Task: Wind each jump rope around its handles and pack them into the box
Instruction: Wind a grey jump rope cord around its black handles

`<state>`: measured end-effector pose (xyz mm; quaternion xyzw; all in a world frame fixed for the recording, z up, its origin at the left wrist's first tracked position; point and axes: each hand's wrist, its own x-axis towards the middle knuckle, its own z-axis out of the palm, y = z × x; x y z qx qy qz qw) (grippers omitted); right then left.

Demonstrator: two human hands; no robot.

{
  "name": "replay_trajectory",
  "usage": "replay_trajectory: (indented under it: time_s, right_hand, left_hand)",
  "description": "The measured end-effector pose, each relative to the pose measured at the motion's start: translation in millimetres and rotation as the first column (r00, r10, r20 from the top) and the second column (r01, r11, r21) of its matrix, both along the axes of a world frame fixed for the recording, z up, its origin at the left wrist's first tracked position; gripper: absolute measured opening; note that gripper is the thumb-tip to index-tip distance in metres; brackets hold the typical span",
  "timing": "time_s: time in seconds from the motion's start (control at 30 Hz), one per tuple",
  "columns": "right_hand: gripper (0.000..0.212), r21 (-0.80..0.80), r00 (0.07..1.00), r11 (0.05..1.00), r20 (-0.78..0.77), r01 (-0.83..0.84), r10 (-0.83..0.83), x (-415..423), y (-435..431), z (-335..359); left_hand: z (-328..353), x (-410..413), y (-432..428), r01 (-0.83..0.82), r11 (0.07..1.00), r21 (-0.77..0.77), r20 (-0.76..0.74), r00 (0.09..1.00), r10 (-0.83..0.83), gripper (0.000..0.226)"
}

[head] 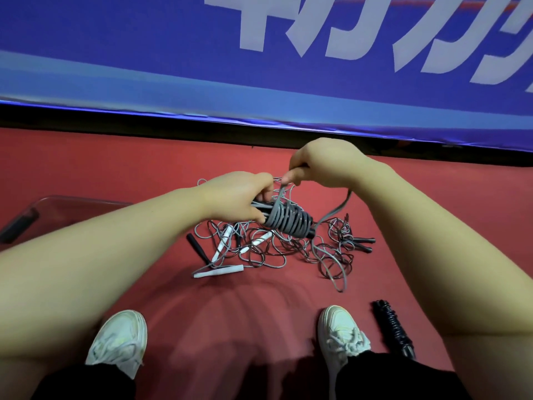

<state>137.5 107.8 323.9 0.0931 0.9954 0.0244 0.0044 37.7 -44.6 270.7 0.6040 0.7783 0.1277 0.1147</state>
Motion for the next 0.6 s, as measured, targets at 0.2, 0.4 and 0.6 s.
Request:
replay_trajectory:
  time_s: [0.2,0.4,0.6]
  right_hand:
    - [0.027,-0.417,0.999,0.909,0.048,0.018,0.003,6,25,-15]
    - [0.015,-0.841,0.991,0.526,0.075,0.123,-0.112,15,45,-34]
    - [0.020,-0.969,0.990,0.242,-0.077,-0.047,-0.115,9,36,-61]
  left_hand:
    - [14,14,-3,0.155,0.982,0.109,0.252,0.951,-0.178,0.050]
    - [30,24,1,-0.029,0.953,0.303,0.640,0.747,-0.180,0.035]
    - [49,23,13,-0.351,0.860,0.371,0.849,0.503,-0.161,0.019]
